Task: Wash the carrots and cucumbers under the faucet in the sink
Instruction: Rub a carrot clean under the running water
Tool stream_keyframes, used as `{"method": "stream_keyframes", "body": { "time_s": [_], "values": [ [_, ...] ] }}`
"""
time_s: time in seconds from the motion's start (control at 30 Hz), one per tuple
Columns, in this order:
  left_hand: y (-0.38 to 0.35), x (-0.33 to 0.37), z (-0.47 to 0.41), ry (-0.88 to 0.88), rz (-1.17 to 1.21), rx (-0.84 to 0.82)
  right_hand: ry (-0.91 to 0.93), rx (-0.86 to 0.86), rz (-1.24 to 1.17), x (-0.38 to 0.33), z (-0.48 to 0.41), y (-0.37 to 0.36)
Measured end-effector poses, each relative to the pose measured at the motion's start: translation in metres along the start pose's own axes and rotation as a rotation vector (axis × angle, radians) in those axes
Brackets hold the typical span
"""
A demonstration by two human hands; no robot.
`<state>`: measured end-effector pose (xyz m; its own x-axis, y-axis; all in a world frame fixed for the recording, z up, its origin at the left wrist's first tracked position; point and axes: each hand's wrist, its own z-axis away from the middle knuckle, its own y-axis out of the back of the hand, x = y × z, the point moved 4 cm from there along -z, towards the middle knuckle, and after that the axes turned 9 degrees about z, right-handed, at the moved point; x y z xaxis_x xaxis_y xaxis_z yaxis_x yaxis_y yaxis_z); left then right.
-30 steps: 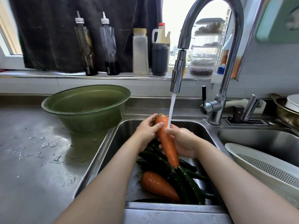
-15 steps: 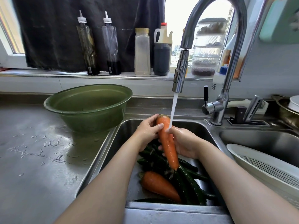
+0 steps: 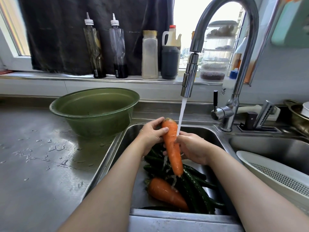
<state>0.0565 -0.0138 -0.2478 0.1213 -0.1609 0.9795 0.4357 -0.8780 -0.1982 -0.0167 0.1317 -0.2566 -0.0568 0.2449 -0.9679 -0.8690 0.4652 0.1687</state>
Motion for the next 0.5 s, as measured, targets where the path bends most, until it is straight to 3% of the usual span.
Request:
{"method": "stream_keyframes", "body": {
  "time_s": [0.5],
  "values": [
    [-0.0054, -0.0029, 0.0017, -0.029, -0.075, -0.013, -0.038, 0.041, 0.088, 0.0063, -0.0012, 0.0039]
  ]
}}
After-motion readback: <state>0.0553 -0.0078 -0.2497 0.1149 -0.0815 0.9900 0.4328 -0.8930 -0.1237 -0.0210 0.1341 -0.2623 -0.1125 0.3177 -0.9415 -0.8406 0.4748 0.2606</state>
